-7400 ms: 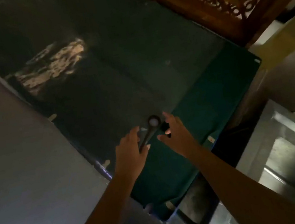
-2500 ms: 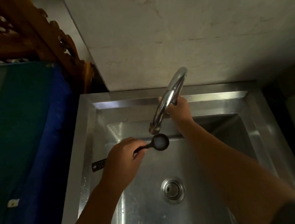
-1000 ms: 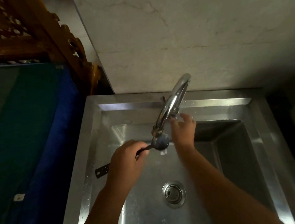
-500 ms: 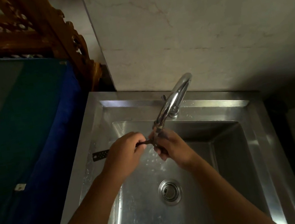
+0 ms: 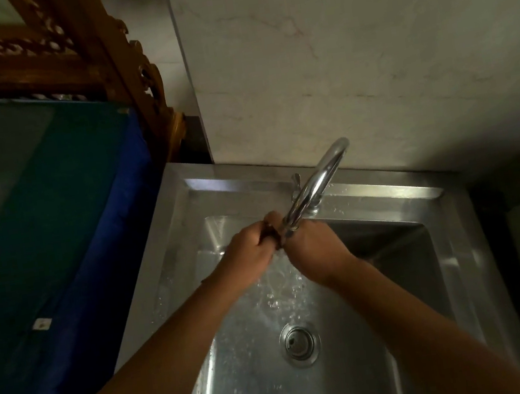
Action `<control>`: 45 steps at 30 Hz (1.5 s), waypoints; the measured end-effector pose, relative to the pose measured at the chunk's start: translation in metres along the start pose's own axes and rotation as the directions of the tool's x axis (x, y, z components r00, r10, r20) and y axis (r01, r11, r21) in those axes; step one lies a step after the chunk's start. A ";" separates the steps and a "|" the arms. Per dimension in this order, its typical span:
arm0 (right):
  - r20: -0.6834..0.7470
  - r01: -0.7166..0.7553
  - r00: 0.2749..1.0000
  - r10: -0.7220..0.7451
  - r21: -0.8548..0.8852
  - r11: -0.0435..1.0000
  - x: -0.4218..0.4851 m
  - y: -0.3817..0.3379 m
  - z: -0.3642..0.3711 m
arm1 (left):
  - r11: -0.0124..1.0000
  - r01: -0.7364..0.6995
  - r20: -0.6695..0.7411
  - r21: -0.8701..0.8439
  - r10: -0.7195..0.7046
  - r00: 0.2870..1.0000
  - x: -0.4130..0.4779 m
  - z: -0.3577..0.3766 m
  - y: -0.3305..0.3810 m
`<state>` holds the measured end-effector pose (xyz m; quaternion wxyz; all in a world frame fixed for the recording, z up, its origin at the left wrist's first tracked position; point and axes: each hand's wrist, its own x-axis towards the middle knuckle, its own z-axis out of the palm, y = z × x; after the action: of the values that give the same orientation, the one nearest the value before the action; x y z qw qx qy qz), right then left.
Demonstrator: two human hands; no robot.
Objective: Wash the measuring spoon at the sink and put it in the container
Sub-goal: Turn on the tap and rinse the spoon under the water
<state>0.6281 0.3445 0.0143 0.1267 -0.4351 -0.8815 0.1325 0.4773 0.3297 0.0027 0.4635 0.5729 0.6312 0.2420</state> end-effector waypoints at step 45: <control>0.303 -0.419 0.550 0.778 0.906 -0.056 -0.014 -0.053 0.044 | 0.644 0.124 -0.154 -0.755 -0.357 0.921 -0.009 0.052 0.020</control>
<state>0.5829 0.2965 -0.0103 0.4128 -0.6338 -0.2991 0.5818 0.5309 0.3142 -0.0014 0.5844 0.2074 0.6125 0.4902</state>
